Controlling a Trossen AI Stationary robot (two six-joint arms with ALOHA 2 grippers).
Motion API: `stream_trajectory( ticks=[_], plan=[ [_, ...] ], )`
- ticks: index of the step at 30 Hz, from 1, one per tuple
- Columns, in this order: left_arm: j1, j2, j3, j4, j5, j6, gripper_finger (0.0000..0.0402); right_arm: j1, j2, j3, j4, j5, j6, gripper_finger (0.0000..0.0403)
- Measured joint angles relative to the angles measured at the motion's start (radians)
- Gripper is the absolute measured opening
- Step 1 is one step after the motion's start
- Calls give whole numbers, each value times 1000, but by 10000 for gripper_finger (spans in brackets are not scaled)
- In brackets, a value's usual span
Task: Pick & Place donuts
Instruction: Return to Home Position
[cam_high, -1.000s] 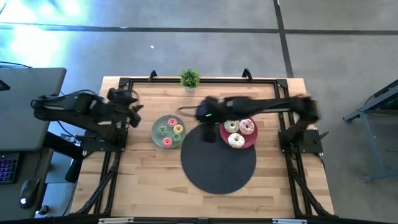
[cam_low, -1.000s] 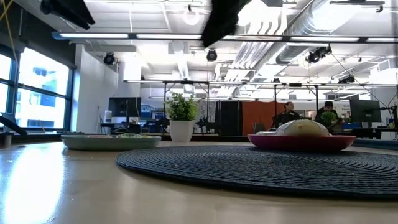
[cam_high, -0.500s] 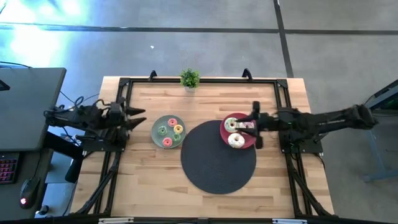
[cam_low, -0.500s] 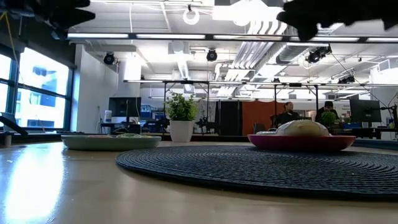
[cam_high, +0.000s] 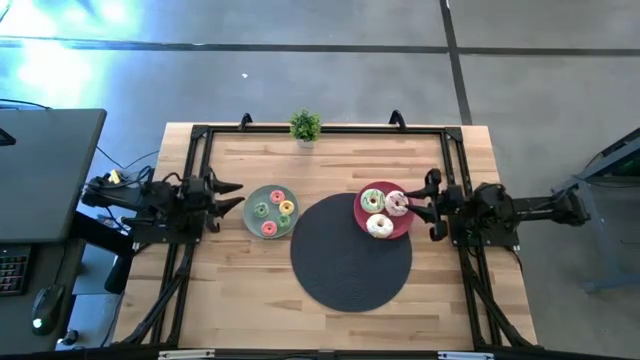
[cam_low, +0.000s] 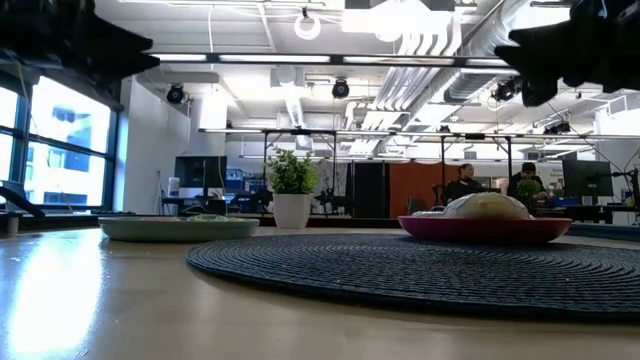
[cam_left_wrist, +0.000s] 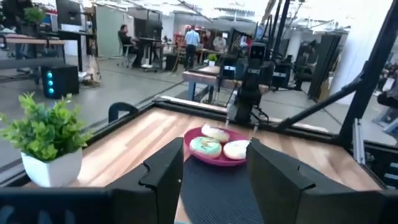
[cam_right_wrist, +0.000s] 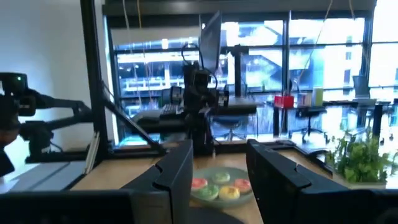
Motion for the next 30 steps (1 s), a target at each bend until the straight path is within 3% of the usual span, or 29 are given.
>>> stream_trajectory(
  ticks=[5,14,22,30],
  plan=[
    [0,1,-73,68,5,8,168,0,-44,-1,-116,6,63,139],
    [0,1,-131,86,9,-4,168,0,-43,-1,-124,28,54,139],
    [0,49,-136,87,156,-26,168,0,-43,-1,-125,27,56,139],
    [0,50,-138,96,181,-27,168,0,-42,-2,-126,26,56,139]
  ],
)
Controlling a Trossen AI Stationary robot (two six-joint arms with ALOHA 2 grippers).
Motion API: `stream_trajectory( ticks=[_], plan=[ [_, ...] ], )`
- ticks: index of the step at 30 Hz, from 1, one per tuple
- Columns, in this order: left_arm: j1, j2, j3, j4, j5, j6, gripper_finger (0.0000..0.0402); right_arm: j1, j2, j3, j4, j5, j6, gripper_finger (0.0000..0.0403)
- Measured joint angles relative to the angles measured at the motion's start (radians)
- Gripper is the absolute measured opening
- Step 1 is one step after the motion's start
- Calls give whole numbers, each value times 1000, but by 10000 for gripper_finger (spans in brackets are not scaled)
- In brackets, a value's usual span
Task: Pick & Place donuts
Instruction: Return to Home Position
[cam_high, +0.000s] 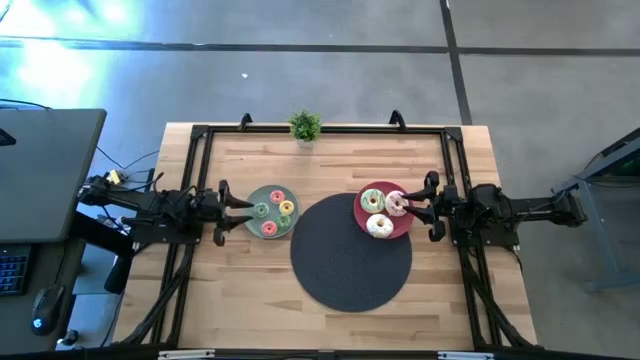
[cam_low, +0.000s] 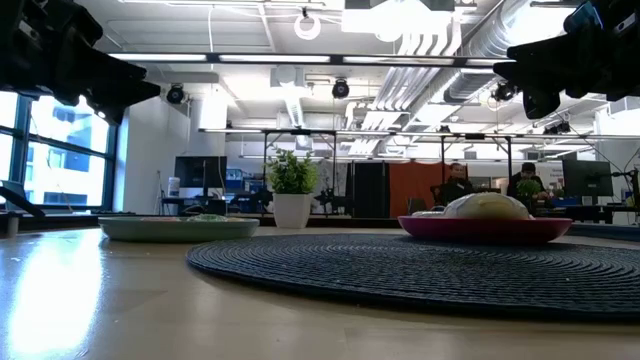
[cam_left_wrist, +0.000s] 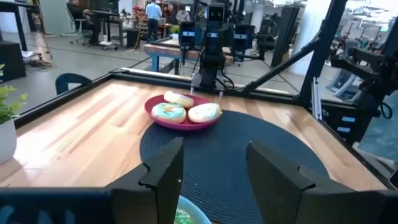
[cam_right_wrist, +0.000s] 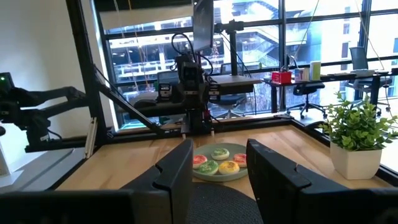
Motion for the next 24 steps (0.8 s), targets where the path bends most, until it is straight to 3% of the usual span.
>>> stream_trajectory(
  ticks=[24],
  plan=[
    [0,0,-2,12,-2,-1,168,0,0,0,-1,-1,0,139]
  ],
)
